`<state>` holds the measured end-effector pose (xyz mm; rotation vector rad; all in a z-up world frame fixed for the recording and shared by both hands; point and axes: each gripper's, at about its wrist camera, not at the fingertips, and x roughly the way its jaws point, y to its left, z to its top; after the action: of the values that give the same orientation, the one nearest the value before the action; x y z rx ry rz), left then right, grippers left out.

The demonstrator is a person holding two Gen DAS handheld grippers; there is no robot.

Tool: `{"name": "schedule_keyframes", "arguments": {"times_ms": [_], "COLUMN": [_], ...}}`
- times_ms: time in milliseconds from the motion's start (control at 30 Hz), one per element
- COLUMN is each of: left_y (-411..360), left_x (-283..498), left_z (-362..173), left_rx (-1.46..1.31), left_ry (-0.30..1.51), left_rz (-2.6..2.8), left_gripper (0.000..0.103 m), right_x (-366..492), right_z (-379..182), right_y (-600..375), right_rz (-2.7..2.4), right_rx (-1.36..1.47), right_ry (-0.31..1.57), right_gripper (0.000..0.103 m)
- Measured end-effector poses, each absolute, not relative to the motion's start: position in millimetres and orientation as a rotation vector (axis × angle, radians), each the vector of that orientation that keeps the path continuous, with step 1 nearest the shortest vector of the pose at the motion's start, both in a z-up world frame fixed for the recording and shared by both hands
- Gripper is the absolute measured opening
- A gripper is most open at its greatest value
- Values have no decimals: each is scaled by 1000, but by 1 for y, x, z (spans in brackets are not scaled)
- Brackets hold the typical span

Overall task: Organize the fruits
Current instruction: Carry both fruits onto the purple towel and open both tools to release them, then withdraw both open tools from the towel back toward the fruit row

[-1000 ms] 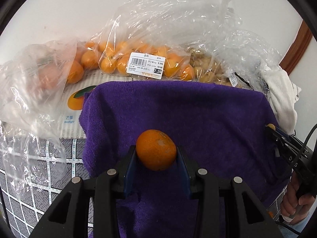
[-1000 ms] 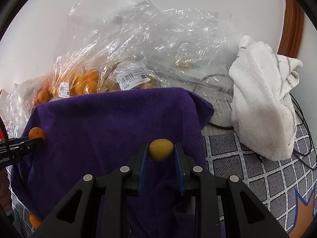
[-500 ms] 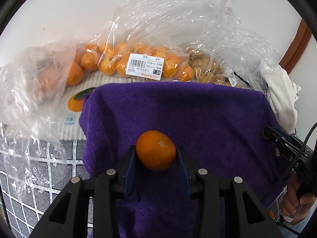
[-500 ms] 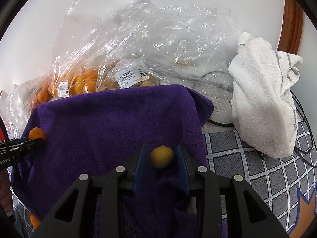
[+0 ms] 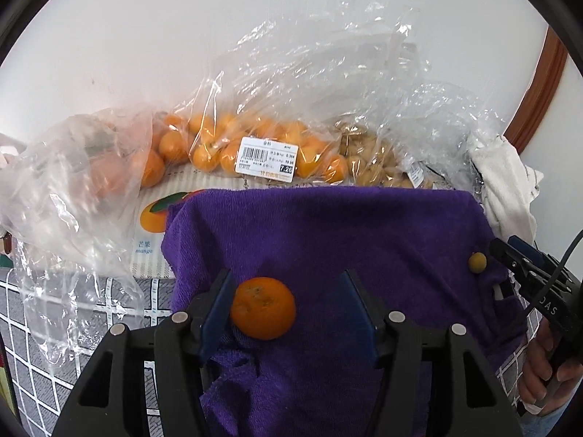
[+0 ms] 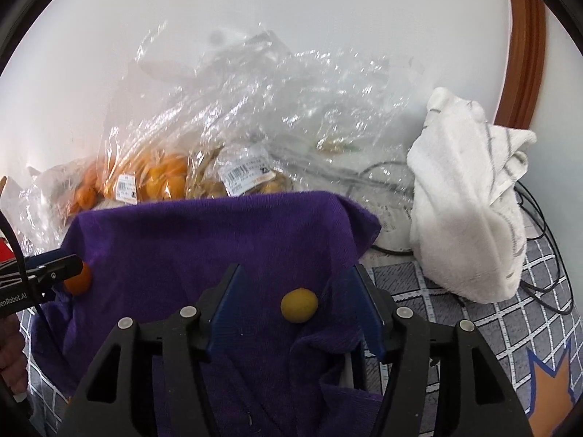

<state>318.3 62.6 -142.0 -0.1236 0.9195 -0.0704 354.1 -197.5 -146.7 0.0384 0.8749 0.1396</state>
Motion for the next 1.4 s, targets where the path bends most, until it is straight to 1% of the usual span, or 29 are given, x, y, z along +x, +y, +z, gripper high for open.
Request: {"name": "schedule_keyframes", "arguments": {"times_ms": [233,467,667,800,900,1000,1233,1400], "left_y": [64,62,55,42,36,33,28,27], "left_x": [312,304,299,290,285,283,276,267], "left_z": [-131,-114,-110,-100,-93,-88,-79,-69], "left_rx": [-132,-146,-166,-101,-76,-70,-57,-86], "left_ry": [883,836,844,798,774,773,765,757], "left_rz": [-51,-57,-97,-106,-111,-119,-122,-164], "left_gripper": [58,58,58,58,58,58,58,58], "right_x": [337,298,266,247,239,233,212,204], "right_z": [-131,-123,-121,-121,-123,-125,-126,-133], "right_y": [-212,-240,-261,-273,-273,-273,-264,-258], "right_rz": [98,38,8,16,26,25,41,76], "right_rx": [56,75,89,120,107,108,79,106], "right_ry": [866,918,946,961,991,1003,969,992], "right_gripper": [59,59,59,59,59,54,54,54]}}
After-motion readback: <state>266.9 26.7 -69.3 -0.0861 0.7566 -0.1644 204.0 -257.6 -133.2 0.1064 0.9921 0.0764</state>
